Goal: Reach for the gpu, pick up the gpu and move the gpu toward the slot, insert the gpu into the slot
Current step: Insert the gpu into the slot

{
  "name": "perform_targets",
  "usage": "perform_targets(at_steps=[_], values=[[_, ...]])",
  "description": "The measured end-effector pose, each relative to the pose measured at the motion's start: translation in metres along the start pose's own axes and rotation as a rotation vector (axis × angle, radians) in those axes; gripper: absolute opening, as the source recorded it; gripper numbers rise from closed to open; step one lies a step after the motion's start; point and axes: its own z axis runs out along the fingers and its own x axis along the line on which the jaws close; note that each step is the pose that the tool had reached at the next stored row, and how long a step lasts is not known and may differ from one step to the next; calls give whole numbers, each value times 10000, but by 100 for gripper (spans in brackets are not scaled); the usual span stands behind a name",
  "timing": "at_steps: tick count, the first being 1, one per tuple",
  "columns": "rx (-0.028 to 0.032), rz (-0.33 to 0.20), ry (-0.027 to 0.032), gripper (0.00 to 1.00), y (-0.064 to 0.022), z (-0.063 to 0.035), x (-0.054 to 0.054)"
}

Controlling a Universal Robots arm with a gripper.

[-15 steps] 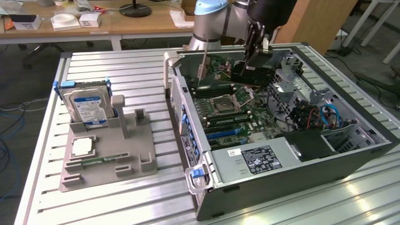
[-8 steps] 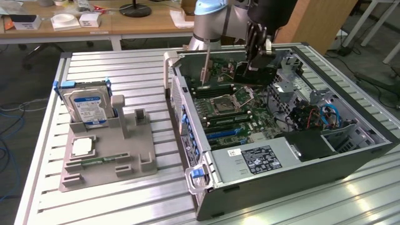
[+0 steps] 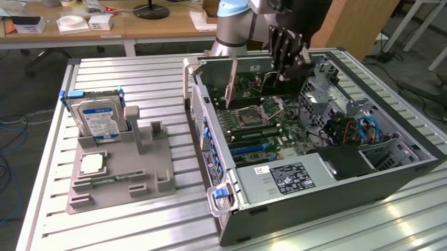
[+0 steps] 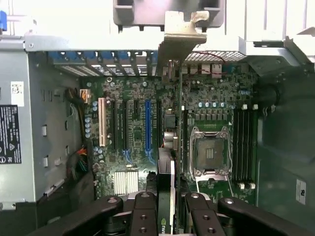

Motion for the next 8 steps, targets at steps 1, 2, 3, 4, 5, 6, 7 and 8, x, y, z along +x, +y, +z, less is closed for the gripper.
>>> perform_targets(at_steps=[1, 2, 3, 4, 5, 6, 7, 8], values=[[-5, -163, -1, 27, 1, 5, 0], [-15, -484, -2, 27, 1, 13, 0], [-20, -664, -4, 27, 0, 18, 0], [-25, -831, -4, 27, 0, 22, 1], [-28, -926, -4, 27, -5, 31, 1], [-25, -928, -6, 27, -10, 46, 2], [-20, -919, -5, 27, -18, 60, 2], [-14, -887, -5, 27, -27, 72, 1]])
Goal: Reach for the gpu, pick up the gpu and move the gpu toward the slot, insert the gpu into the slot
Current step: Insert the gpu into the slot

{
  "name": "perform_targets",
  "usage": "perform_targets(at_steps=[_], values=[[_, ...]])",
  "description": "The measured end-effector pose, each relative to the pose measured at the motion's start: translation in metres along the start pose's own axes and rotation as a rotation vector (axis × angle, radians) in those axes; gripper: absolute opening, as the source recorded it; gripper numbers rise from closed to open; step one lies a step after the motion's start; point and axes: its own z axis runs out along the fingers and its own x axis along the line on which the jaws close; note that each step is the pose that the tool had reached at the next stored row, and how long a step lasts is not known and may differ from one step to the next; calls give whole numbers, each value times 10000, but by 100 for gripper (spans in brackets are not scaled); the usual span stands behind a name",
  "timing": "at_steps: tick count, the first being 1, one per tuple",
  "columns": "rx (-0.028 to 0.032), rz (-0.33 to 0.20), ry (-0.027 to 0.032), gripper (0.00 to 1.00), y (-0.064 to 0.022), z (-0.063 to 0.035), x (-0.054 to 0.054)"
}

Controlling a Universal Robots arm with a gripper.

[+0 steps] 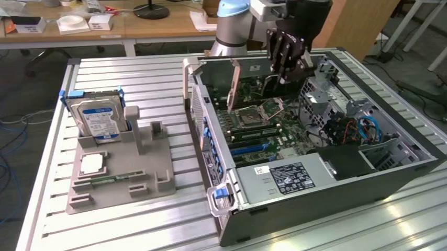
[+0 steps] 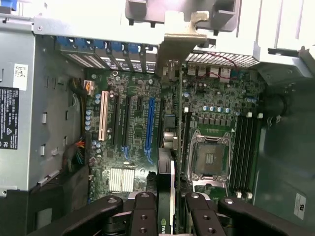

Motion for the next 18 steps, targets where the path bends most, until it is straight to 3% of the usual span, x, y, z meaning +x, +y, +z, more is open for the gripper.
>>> perform_targets(at_steps=[7, 18], values=[[15, 434, 4, 27, -50, 52, 2], [16, 444, 15, 27, -44, 203, 19]])
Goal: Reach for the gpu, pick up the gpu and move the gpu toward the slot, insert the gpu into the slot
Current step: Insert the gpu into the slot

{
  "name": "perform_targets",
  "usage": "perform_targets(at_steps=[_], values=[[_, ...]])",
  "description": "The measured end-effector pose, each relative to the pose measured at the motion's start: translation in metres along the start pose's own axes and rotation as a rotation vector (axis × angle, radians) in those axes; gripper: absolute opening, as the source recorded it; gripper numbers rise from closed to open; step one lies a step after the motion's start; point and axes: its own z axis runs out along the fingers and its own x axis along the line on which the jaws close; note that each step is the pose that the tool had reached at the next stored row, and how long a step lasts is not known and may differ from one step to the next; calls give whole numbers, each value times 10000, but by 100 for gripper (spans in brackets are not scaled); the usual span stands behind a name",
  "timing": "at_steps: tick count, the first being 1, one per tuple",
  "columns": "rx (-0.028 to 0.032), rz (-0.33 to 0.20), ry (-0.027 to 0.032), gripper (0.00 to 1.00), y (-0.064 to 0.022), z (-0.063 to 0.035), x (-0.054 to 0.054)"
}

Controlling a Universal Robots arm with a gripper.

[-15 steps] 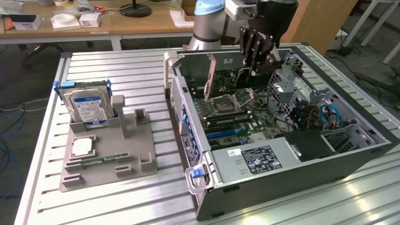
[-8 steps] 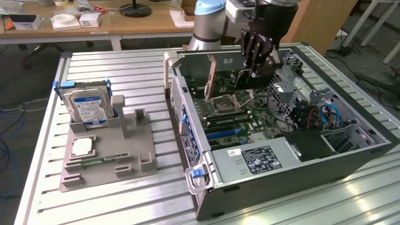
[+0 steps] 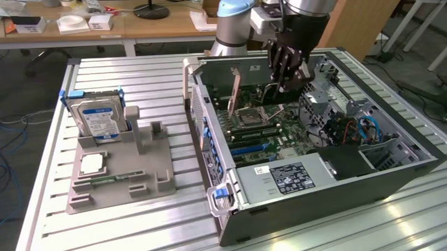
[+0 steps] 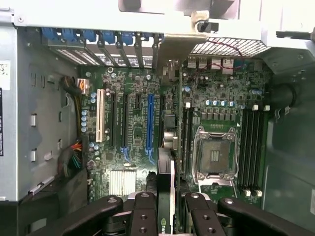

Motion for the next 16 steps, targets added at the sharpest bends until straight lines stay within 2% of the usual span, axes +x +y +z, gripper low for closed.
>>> perform_targets(at_steps=[8, 12, 16], values=[[-5, -7, 2, 27, -32, 136, -9], [-7, -7, 29, 27, 53, 209, -8], [-13, -7, 50, 27, 62, 275, 0]])
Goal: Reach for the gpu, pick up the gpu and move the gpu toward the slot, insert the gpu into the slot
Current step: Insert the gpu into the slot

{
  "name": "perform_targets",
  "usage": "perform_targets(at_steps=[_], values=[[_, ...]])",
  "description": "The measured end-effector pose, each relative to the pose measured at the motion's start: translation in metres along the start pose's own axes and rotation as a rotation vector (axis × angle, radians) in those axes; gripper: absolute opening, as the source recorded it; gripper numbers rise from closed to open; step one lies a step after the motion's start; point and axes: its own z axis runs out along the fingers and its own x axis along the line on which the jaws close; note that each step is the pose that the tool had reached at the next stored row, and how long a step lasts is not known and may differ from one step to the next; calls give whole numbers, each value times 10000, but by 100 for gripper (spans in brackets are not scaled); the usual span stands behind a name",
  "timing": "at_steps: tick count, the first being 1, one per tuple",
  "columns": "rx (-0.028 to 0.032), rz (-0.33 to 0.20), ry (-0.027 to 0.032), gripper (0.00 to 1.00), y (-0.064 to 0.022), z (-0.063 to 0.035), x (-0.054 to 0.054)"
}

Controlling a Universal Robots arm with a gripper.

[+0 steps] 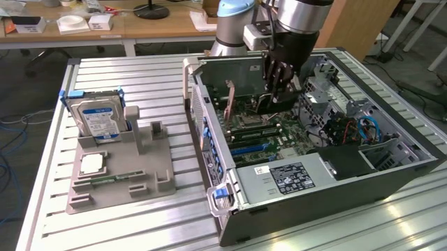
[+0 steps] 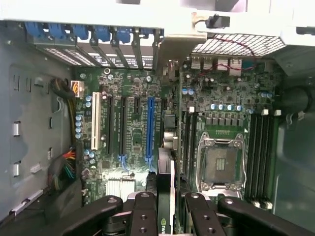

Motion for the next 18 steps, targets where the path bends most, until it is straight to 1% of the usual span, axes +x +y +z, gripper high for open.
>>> perform_targets(at_steps=[2, 4, 8, 10, 13, 15, 18], values=[[-2, -1, 20, 27, 2, 19, 34], [0, 0, 22, 27, 3, 32, 61], [0, 0, 25, 27, 3, 46, 67], [1, 9, 58, 27, 3, 61, 84], [21, 210, 77, 27, 8, 112, 88], [23, 252, 90, 27, 33, 148, 88], [22, 252, 142, 27, 61, 185, 90]])
